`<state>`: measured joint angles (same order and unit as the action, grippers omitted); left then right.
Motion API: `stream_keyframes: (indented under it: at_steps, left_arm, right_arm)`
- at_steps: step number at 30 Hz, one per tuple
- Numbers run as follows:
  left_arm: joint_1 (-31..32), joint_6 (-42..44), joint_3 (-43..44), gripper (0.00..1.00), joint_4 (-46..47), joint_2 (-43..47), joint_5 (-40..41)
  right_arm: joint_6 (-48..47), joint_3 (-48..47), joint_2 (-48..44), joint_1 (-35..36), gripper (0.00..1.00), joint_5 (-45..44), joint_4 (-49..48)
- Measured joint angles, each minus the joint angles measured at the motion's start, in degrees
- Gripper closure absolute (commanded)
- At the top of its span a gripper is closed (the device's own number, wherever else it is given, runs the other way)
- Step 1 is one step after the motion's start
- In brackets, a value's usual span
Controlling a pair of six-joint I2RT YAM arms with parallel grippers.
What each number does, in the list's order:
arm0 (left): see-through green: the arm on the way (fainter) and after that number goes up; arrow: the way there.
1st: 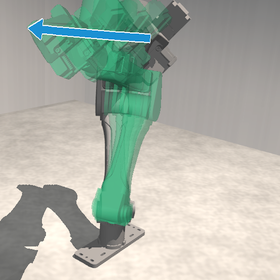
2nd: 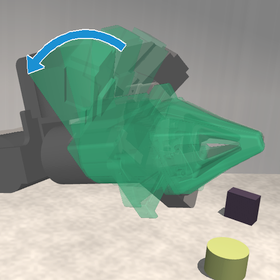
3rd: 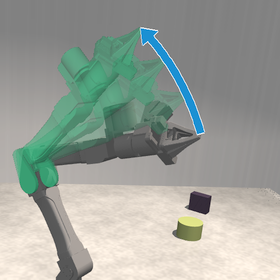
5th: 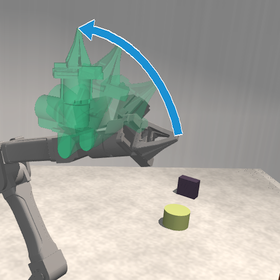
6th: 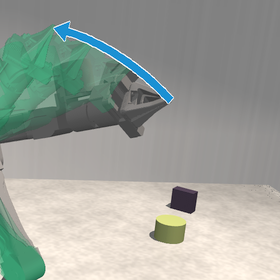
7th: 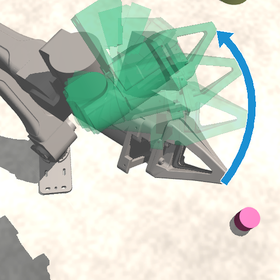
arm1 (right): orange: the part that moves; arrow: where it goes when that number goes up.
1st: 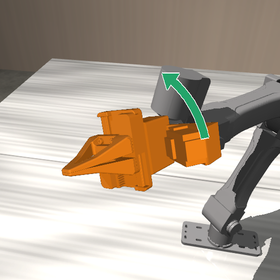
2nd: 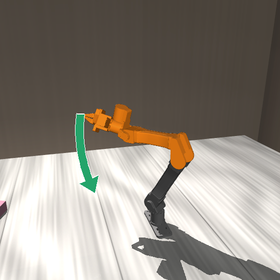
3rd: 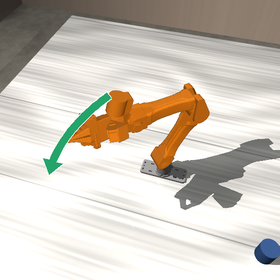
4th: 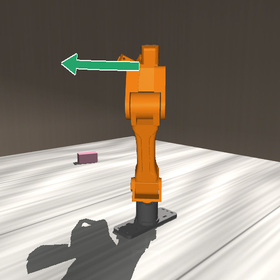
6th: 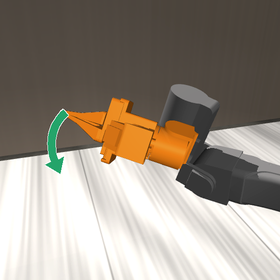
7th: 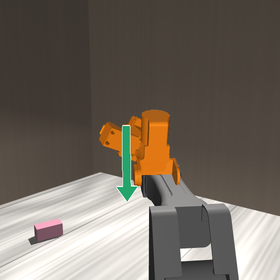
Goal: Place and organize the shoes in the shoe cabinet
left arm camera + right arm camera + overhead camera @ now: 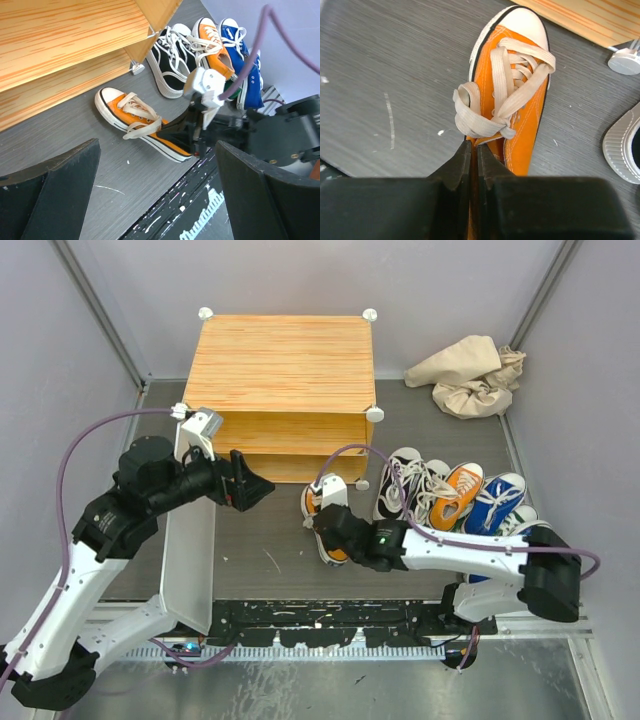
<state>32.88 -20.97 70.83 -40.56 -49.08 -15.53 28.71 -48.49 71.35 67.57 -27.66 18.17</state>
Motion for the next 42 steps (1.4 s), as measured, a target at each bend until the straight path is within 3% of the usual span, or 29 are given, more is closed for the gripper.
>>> stream_keyframes:
  at_steps: [2,4,10,14,21,25,30,33,42]
  left_arm:
    - [0.0,0.4,-0.4,0.02,0.0,0.9,0.4]
    - [0.0,0.9,-0.6,0.02,-0.3,1.5,0.7]
    - [0.0,1.4,-1.2,0.02,-0.7,2.0,1.4]
    - [0.0,1.8,-2.1,0.02,-0.8,2.3,1.5]
    - [0.0,2.2,-4.4,0.02,-0.4,4.1,1.1]
    - [0.0,2.1,-6.2,0.02,0.9,4.5,-0.3]
    - [0.0,1.9,-7.8,0.02,1.7,4.4,-2.2]
    - [0.0,1.9,-7.9,0.02,1.9,4.6,-2.9]
    - [0.0,1.9,-8.5,0.02,2.1,5.9,-3.2]
  right_arm:
    - [0.6,0.6,3.1,0.7,0.42,-2.4,-1.5]
    - [1.6,0.7,5.4,1.4,0.25,-4.1,-1.5]
    - [3.5,-0.2,5.0,2.4,0.16,-6.8,2.6]
    - [7.0,-0.5,0.2,2.4,0.00,-9.6,9.2]
    - [18.7,-2.1,-13.5,1.6,0.00,-18.6,26.8]
    - [20.2,-2.1,-16.3,-7.7,0.03,-18.8,32.5]
    - [17.1,0.2,-16.2,-24.6,0.20,-17.2,31.6]
    - [15.6,0.9,-16.2,-26.9,0.25,-17.3,31.2]
    - [10.2,1.7,-15.2,-37.3,0.26,-15.3,26.0]
